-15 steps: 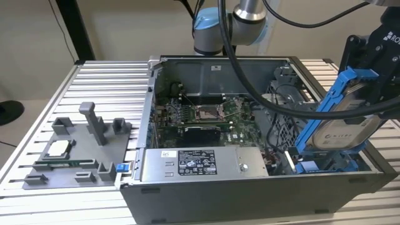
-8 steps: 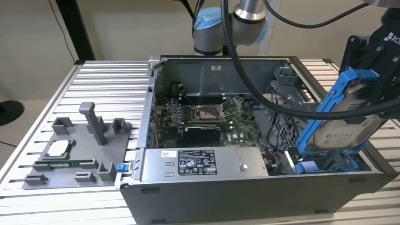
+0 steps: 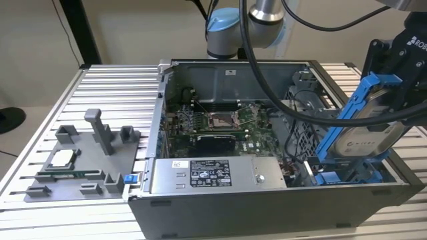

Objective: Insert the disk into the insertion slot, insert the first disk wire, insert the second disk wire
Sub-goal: 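Insert the disk into the insertion slot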

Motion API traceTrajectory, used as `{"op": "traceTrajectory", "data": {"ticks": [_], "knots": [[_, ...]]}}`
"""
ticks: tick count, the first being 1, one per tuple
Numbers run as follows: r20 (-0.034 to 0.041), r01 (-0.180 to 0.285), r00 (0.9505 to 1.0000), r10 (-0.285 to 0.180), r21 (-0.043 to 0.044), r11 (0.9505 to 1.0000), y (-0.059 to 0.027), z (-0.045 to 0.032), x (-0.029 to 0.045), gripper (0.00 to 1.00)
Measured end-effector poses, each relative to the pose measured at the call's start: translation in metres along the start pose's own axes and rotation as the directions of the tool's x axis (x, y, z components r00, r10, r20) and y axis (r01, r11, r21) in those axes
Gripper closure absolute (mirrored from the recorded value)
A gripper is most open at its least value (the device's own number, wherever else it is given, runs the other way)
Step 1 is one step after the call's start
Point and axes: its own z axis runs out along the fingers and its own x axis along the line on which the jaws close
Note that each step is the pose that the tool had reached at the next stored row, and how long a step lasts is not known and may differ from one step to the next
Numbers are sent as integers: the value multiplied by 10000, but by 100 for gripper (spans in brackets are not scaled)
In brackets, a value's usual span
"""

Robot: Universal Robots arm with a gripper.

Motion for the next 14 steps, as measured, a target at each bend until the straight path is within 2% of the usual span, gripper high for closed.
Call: {"op": "traceTrajectory", "data": {"ticks": [14], "knots": [[2, 1, 10000, -1, 0, 10000, -11, 16, -16, 100]]}}
